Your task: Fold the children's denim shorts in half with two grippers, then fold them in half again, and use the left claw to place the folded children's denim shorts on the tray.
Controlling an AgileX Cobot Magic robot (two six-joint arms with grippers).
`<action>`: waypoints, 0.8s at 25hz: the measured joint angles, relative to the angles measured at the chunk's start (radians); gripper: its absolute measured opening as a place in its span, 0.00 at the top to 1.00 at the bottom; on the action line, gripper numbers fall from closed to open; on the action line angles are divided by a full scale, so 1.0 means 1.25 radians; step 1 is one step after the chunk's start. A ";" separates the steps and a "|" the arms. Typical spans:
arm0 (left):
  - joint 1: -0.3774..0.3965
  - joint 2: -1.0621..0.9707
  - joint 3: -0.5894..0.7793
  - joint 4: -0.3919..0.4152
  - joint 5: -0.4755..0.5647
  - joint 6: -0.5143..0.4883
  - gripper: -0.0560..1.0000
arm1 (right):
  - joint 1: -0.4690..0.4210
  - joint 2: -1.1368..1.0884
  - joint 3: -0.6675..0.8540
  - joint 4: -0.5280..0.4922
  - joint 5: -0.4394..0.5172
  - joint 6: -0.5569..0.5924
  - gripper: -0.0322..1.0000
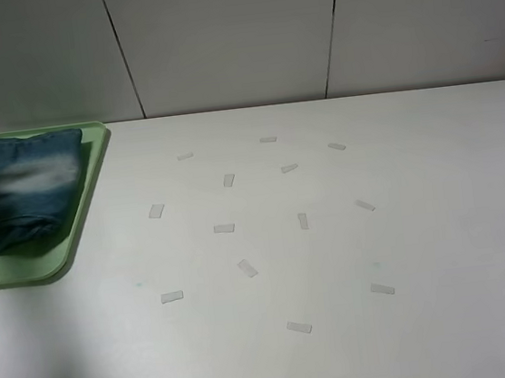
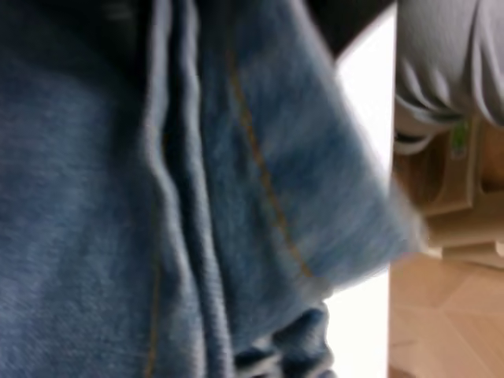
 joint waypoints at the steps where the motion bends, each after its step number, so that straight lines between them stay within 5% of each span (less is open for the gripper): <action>1: 0.000 0.000 0.000 -0.001 -0.020 -0.005 0.23 | 0.000 0.000 0.000 0.000 0.000 0.000 0.30; 3: 0.000 0.000 0.000 -0.001 -0.053 -0.018 0.09 | 0.000 0.000 0.000 0.000 0.000 0.000 0.30; 6: 0.000 0.000 0.000 -0.001 -0.071 -0.054 0.03 | 0.000 0.000 0.000 0.000 0.000 0.000 0.30; 20: -0.001 -0.053 0.000 -0.032 0.059 -0.115 0.01 | 0.000 0.000 0.000 0.000 0.000 0.000 0.30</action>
